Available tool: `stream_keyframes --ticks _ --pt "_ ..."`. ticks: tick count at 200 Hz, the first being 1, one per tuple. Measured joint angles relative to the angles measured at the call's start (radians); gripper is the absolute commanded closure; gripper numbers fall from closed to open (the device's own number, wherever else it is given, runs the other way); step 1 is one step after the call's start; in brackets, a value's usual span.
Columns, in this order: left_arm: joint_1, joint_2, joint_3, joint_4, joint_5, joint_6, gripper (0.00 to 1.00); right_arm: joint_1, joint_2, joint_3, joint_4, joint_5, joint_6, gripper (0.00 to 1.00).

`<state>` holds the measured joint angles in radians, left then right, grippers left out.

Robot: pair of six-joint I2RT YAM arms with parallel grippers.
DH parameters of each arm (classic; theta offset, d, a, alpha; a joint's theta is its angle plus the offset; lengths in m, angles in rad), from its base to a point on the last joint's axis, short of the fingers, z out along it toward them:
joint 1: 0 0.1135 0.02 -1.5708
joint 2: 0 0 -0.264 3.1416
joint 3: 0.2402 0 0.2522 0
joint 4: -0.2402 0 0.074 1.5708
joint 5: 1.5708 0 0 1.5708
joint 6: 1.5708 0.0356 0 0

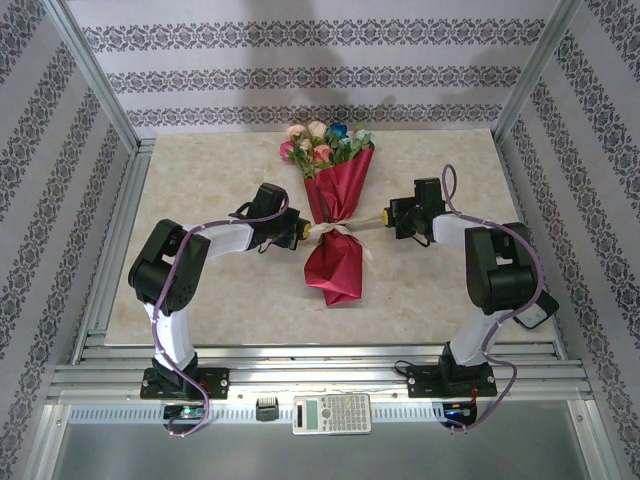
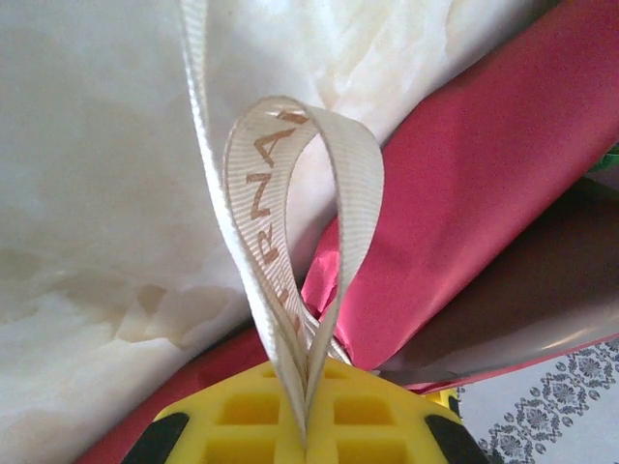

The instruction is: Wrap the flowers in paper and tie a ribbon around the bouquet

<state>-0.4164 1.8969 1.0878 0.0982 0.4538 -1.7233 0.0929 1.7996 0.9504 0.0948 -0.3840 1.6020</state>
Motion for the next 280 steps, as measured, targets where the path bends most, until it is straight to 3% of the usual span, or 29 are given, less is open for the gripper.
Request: stream_keyframes --ticks 83,130,171,189,203,249,280 --pt "0.006 0.0 -0.005 0.008 0.014 0.0 1.0 -0.007 0.003 -0.004 0.01 0.003 0.023 1.0" --pt "0.066 -0.004 -0.046 -0.011 0.009 0.008 1.0 -0.098 0.008 -0.01 0.014 0.092 0.027 1.0" --pt "0.071 -0.004 -0.045 -0.013 0.011 0.014 1.0 -0.083 0.008 -0.007 0.005 0.103 0.023 1.0" --pt "0.071 -0.004 -0.038 -0.013 0.014 0.015 1.0 -0.06 0.002 0.0 -0.022 0.094 0.031 0.69" --pt "0.069 -0.004 -0.03 -0.013 0.018 0.015 1.0 -0.016 -0.023 -0.003 -0.048 0.088 0.045 0.57" --pt "0.069 -0.004 -0.016 -0.013 0.021 0.015 1.0 0.207 -0.116 -0.001 -0.046 0.054 0.124 0.56" --pt "0.069 -0.003 -0.016 -0.012 0.025 0.015 1.0 0.264 -0.047 0.019 -0.02 0.042 0.171 0.6"
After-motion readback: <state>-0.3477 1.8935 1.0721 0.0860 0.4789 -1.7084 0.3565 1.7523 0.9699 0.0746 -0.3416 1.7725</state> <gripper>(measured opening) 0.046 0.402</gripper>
